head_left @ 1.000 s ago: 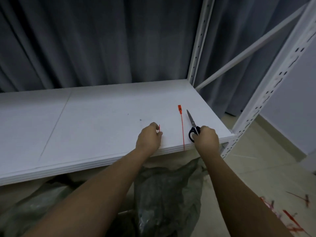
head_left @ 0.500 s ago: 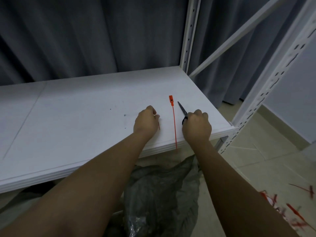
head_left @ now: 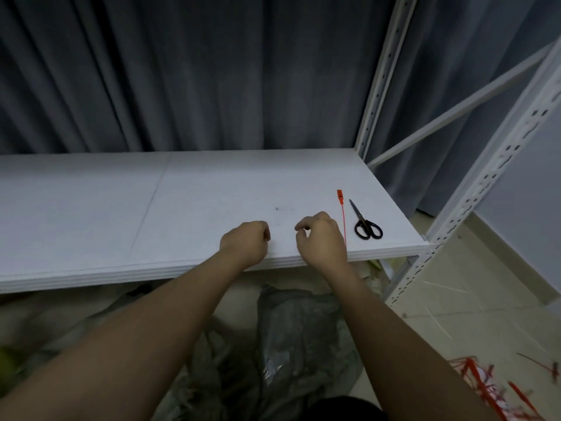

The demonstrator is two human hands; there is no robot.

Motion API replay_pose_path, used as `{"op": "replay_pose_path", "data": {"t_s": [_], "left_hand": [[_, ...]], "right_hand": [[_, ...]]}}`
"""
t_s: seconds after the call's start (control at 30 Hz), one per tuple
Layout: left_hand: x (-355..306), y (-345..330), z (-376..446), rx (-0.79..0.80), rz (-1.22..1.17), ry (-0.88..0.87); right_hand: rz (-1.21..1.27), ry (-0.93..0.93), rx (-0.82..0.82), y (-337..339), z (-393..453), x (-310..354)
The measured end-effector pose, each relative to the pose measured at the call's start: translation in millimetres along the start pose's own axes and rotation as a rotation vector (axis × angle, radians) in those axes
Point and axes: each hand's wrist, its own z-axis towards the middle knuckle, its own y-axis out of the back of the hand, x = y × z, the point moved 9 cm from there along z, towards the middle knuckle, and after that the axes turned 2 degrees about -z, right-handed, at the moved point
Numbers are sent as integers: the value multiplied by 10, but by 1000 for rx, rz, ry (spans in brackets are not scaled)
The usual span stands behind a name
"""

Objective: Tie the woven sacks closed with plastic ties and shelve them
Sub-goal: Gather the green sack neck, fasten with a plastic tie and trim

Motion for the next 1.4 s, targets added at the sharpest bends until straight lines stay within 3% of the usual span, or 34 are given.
{"op": "replay_pose_path", "data": {"t_s": [0.37,0.47,0.6,0.7,0.83,1.0,1.13,1.27,1.4], "left_hand": [[1343,666,-1603,11,108,75],[1779,738,-2022,-74,115,127],[2281,773,-2568,-347,76,255],[2640,573,-2884,-415,-46,400],[3054,156,-3171,-383,-288,622],[3315,-452,-3230,-218,-689,679],[3506,-679,-3181,-162,-728,730],[3638,-799,-3075,-108,-665,796],[3657,-956,-2984,-6,-754,800]], "right_hand": [[-18,194,364,-552,-1204,1641],[-17,205,510,-959,-1584,1822],[72,181,633,-1378,-1965,1878],[-52,169,711,-1689,-2139,1791],[-321,196,802,-2081,-2313,1715],[-317,137,892,-2590,-2539,1626],[-309,105,870,-2779,-2492,1564],[-467,182,896,-2866,-2318,1527],[-414,95,1007,-3050,-2318,1395]]}}
